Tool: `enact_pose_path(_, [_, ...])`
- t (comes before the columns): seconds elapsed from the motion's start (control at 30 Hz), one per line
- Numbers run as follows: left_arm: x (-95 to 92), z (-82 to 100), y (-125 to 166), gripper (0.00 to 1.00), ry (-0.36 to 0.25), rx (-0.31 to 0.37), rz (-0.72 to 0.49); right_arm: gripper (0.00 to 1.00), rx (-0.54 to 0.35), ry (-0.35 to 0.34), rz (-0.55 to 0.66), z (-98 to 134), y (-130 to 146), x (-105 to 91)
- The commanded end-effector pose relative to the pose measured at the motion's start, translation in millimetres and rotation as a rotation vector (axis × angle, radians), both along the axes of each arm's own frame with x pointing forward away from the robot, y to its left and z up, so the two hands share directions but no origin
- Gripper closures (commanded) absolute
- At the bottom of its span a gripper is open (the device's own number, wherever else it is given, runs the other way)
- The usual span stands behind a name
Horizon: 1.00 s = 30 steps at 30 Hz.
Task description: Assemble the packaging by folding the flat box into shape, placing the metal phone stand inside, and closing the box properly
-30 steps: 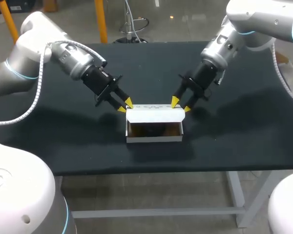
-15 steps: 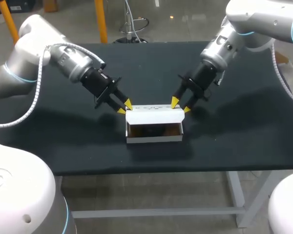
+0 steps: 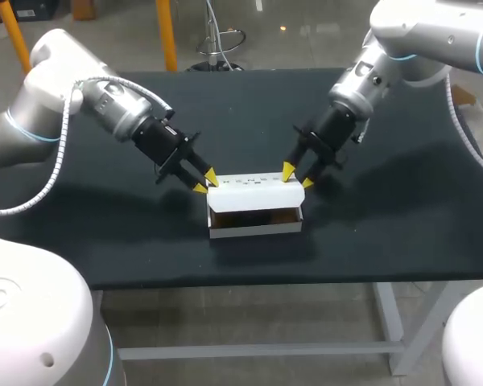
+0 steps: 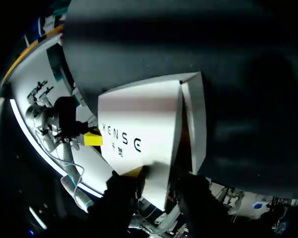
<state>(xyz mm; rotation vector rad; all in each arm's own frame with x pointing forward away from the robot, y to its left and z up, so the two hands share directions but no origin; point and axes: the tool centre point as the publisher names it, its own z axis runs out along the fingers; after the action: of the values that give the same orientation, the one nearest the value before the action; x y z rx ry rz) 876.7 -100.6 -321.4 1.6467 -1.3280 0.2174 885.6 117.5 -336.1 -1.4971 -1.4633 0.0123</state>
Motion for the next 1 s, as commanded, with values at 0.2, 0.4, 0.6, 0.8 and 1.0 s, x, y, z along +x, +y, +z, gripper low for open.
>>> enact_pose_path(0.2, [-5.9,-4.5,-3,0.73,-0.011,0.004,-0.002,0.61,0.003,0.003,0.006,-4,2,1.6])
enact_pose_path(0.4, [-8.1,-7.4,-4,0.72,-0.014,0.006,-0.005,0.62,0.002,-0.002,0.004,-6,2,0.0])
enact_pose_path(0.6, [-8.1,-9.4,-2,0.69,-0.014,0.007,-0.012,0.62,0.000,-0.001,0.005,-8,1,-1.1])
enact_pose_path(0.8, [-6.3,-9.6,-1,0.65,-0.016,0.013,-0.025,0.62,-0.001,-0.002,0.004,-11,1,-2.9])
enact_pose_path(1.0, [-3.8,-8.9,0,0.64,-0.017,0.011,-0.031,0.62,-0.002,-0.001,0.005,-14,2,-4.3])
